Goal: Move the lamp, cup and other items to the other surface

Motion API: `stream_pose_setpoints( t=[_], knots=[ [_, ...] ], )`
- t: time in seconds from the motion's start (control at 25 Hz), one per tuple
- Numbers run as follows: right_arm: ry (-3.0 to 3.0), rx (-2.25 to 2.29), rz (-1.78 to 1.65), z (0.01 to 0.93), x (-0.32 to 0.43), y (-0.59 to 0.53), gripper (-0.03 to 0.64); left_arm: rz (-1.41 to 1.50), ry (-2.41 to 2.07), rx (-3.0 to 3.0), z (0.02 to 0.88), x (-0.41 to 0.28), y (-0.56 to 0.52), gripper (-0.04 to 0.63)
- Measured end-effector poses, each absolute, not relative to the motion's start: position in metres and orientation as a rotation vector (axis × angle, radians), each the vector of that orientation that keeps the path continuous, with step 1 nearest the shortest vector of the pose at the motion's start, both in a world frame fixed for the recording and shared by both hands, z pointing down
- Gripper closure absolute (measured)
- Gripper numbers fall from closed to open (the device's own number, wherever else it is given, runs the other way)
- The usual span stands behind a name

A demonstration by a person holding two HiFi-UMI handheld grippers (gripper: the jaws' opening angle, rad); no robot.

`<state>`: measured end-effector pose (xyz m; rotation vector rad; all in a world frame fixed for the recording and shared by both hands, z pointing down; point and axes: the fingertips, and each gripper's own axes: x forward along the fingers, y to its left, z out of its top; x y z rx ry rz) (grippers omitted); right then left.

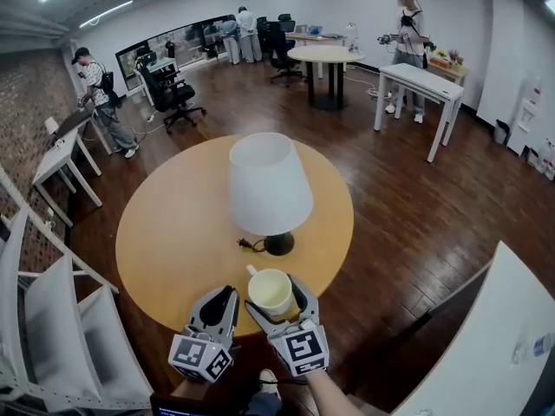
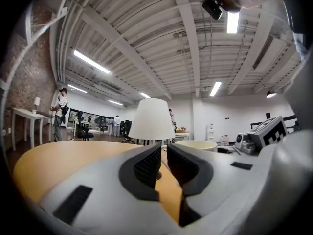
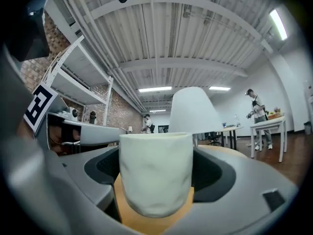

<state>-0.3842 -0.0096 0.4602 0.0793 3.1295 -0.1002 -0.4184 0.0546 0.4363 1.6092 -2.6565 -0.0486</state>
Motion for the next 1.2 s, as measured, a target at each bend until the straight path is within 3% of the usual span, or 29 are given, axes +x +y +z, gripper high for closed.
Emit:
stream_pose_setpoints(
  t=[0.6,1.2],
  knots=[
    [3.206,0.107,-0.18,0.557,-0.526,0.0,0.199,-0.012,-2.604,1.524,0.49,-0.554,0.071,0.548],
    [3.34,0.134,-0.119,0.59,-0.511,0.002,0.193,-0.034,-2.561,1.535,0.506,-0.54,0.052,0.548]
  ],
)
